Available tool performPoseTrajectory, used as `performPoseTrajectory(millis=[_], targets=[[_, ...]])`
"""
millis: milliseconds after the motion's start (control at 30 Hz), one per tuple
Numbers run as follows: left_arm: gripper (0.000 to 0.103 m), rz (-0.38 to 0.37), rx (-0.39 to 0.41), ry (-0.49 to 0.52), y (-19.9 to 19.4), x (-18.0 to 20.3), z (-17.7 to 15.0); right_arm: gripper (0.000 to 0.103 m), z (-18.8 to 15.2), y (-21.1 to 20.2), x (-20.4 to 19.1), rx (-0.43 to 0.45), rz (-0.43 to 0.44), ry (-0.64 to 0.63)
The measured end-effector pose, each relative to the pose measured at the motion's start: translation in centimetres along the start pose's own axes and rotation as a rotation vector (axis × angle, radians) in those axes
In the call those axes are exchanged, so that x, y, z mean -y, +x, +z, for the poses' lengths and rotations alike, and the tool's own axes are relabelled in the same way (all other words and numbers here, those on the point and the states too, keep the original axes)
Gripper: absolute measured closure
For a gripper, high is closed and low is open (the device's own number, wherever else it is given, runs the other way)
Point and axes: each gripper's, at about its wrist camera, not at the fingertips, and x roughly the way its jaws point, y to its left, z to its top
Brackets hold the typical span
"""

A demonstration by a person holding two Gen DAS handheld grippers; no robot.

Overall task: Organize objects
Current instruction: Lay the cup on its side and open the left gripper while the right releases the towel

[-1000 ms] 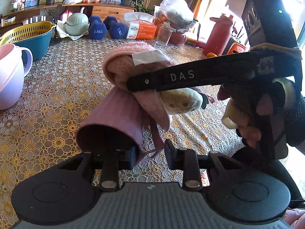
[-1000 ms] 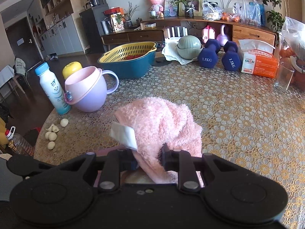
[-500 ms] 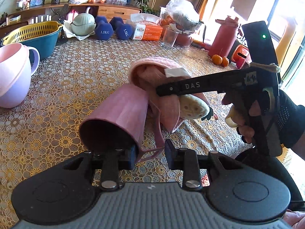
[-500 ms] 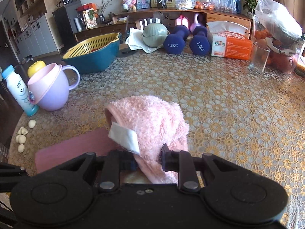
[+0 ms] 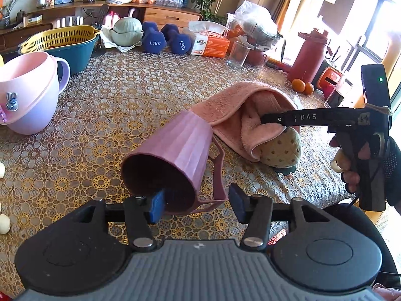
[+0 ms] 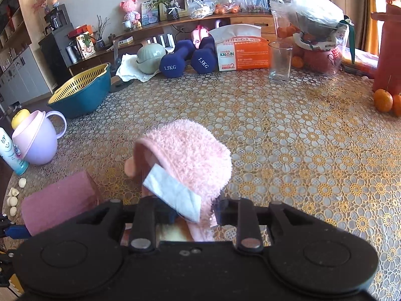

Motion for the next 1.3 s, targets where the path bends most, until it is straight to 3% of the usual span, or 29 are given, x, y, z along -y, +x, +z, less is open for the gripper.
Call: performPoseTrajectory(millis=[100, 200, 633, 800, 867, 967, 1300], targets=[[0.040, 0.014, 0.004, -0.008, -0.3, 0.0, 0.1, 0.070, -0.3, -0.7, 0.1, 0.024, 0.019, -0.005], [0.033, 0.028, 0.010, -0.027, -0.7, -0.2, 0.1, 0.060, -0.7, -1.5, 0.0, 0.048, 0.023, -0.024], [0.022, 0.096, 0.031, -0.043, -2.7, 0.5, -0.5, 0.016, -3.3, -7.0, 0.1, 0.159, 0.107, -0.036], [0.017, 0.127, 0.057, -0.020, -3.8, 1.3, -0.8, 0.005, -4.3, -9.5, -0.6, 0.221, 0.152, -0.052], [0.016, 0.135, 0.069, -0.010, -4.2, 1.7, -1.0, 0.003, -4.8, -10.6, -0.9, 0.247, 0.165, -0.061], [0.000, 0.169, 0.085, 0.010, -4.5, 2.6, -1.3, 0.001, -5.5, -11.8, -1.4, 0.276, 0.171, -0.088], [0.000, 0.196, 0.122, 0.035, -5.5, 5.1, -2.3, 0.001, -7.8, -14.5, -2.4, 0.343, 0.149, -0.073]])
